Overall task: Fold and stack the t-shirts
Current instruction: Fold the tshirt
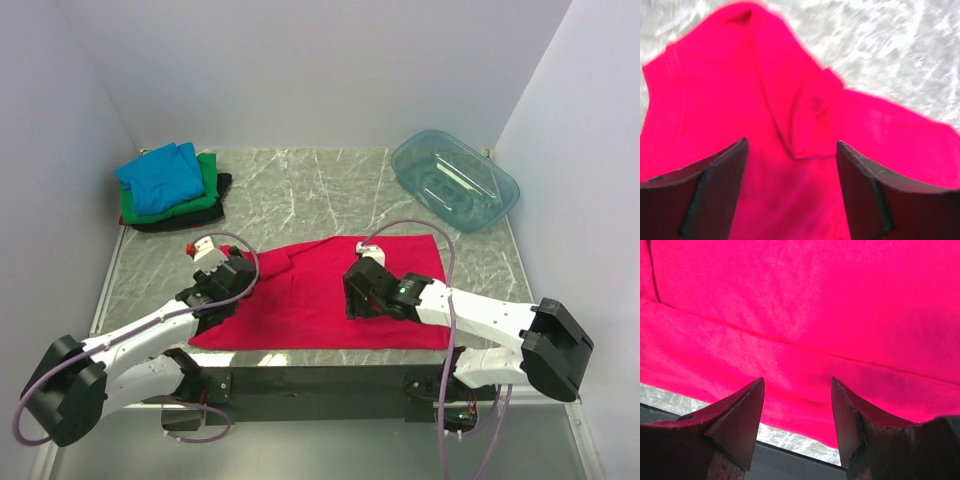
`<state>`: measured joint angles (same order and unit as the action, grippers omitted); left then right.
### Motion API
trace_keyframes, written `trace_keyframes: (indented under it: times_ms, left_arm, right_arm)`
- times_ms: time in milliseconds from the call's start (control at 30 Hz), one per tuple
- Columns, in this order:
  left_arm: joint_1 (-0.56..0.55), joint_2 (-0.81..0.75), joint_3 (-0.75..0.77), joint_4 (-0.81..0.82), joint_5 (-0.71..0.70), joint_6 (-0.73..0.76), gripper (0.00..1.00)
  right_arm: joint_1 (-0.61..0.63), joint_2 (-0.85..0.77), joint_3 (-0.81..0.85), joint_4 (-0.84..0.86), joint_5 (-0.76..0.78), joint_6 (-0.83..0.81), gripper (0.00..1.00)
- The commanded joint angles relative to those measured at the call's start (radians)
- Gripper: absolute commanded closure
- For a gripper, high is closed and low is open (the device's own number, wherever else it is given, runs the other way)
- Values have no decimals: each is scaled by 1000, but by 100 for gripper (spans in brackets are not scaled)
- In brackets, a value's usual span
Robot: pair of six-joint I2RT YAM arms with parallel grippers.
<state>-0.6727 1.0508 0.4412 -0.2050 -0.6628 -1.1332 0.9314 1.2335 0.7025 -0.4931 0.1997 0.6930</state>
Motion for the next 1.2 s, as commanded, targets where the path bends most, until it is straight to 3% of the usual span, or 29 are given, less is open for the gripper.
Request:
trace_keyframes:
  times_ms: [0, 167, 400, 567, 733, 1167]
  left_arm:
    - [-4, -34, 59, 45, -57, 116, 23]
    - [4, 173, 214, 244, 56, 461, 22]
    - [27, 515, 496, 156, 186, 526, 24]
    - [36, 617, 524, 87, 175, 489, 24]
    - [44, 597, 456, 38, 106, 423, 23]
    - [30, 182, 163, -111, -12, 125, 22]
  right_arm:
    - [-3, 0, 55, 19, 18, -21, 37]
    - [-6, -11, 58, 14, 26, -18, 37]
    - [-13, -64, 12, -10, 44, 8, 37]
    - [-34, -143, -34, -28, 55, 20, 37]
    - [-46, -163, -35, -35, 56, 11, 37]
    - [-46, -112, -14, 1, 26, -6, 37]
